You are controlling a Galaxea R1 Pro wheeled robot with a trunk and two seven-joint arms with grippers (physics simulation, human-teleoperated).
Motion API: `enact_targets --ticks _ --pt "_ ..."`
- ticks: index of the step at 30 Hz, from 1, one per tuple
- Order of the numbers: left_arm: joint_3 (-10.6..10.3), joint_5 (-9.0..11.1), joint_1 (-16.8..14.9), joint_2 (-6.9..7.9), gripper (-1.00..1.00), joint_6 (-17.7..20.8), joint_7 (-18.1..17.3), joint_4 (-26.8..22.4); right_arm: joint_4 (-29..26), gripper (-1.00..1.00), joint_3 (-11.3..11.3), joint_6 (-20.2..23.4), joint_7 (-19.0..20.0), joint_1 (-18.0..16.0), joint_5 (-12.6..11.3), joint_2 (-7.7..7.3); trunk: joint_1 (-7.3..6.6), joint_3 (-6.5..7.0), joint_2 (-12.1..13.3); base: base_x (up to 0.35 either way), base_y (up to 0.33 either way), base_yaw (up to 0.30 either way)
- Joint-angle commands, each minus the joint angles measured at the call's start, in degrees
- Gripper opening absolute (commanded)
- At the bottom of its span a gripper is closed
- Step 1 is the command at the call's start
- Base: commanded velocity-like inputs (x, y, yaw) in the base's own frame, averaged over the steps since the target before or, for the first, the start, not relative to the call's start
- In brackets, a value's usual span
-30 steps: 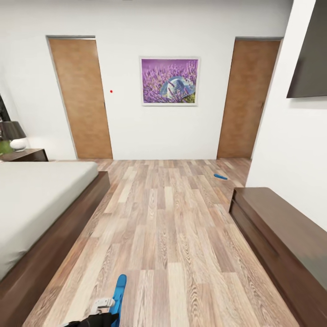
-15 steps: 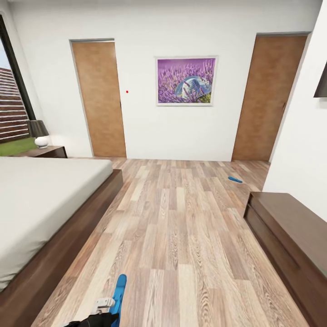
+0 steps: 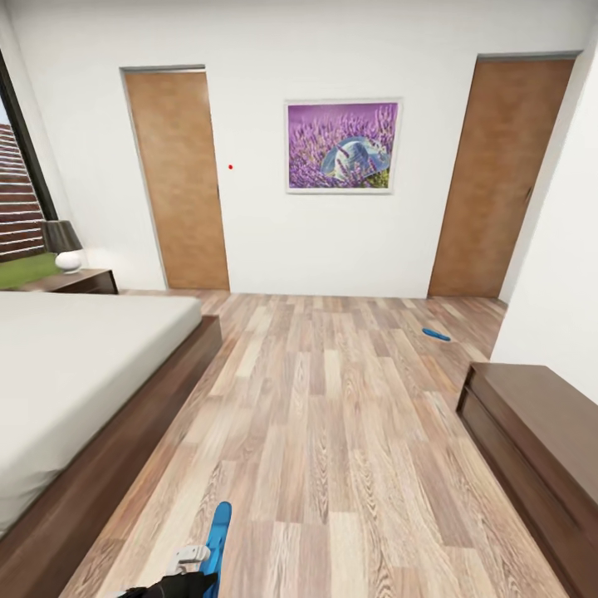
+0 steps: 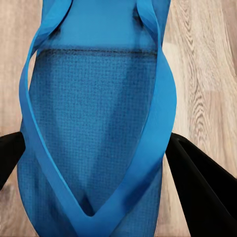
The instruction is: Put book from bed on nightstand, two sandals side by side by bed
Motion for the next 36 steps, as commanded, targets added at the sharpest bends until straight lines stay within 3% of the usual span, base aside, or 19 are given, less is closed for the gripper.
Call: enact_targets --ticks 1,18,36 --pt "-0.03 0.24 -0.03 0.01 -1.00 -0.18 -0.22 0.07 0.01 1.00 -0.08 0.54 0.16 -0.03 -0.49 0.01 0.02 -0.06 -0.02 0.331 0.000 -0.011" --pt "-0.02 0.24 0.09 0.01 -1.00 -0.09 -0.30 0.07 0.04 1.00 -0.07 0.54 0.21 -0.03 -0.48 0.10 0.02 0.26 -0.02 0.331 0.000 -0.217" --pt "-0.04 0.24 0.23 0.01 -1.00 -0.09 -0.30 0.07 0.06 1.00 -0.07 0.46 0.16 -0.03 -0.48 0.10 0.02 0.27 -0.02 0.326 0.000 -0.015"
